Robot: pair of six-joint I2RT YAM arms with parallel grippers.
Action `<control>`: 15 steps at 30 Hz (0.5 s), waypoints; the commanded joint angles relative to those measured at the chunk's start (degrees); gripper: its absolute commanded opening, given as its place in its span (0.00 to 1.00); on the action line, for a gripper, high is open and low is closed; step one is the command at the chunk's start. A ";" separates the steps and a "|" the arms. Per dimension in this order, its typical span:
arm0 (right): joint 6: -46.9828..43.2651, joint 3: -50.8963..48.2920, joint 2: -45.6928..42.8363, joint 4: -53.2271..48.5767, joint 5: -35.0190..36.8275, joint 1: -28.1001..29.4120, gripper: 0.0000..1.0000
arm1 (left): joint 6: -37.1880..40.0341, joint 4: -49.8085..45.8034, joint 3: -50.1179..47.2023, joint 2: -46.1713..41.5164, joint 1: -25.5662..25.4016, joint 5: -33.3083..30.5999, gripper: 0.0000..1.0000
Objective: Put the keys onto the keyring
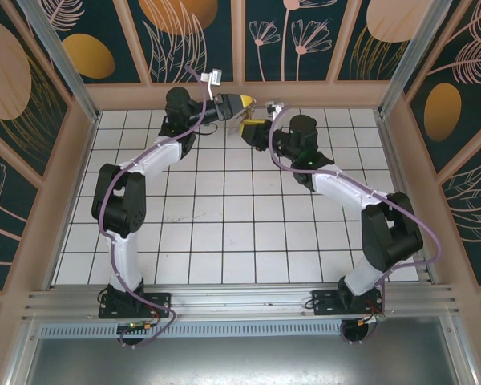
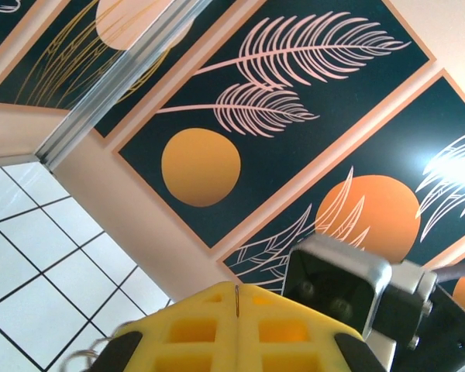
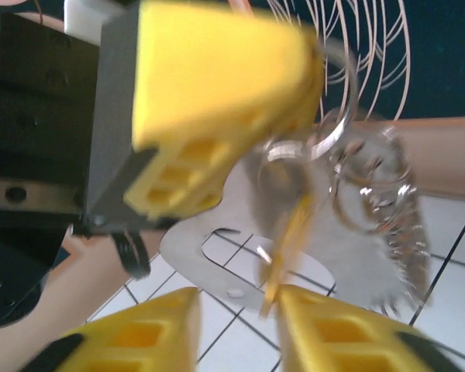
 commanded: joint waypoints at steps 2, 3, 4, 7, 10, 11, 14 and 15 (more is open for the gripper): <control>3.06 -5.65 -7.15 1.70 -4.07 -3.95 0.36 | -0.84 4.52 -0.03 -1.68 -0.65 -0.52 0.00; 4.82 -6.98 -8.36 3.21 -4.15 -5.19 0.39 | -1.03 4.79 -0.14 -1.73 -0.61 -0.60 0.00; 6.70 -7.85 -9.28 4.90 -4.70 -6.32 0.40 | -1.20 5.16 -0.39 -1.77 -0.61 -0.59 0.00; 11.73 -8.54 -10.48 8.78 -5.55 -8.86 0.42 | -1.62 5.89 -1.00 -1.96 -0.61 -0.67 0.00; 15.34 -6.80 -10.14 10.70 -5.86 -9.90 0.42 | -1.74 6.24 -1.46 -2.16 -0.61 -0.94 0.00; 16.63 -6.23 -9.92 11.37 -5.59 -9.98 0.42 | -1.82 6.25 -1.70 -2.25 -0.65 -1.11 0.00; 21.33 -3.84 -8.20 13.65 -5.56 -10.15 0.43 | -2.33 6.75 -1.81 -2.22 -0.62 -1.28 0.00; 22.74 -3.10 -7.55 14.17 -5.61 -10.25 0.43 | -2.44 6.80 -1.85 -2.37 -0.63 -1.52 0.00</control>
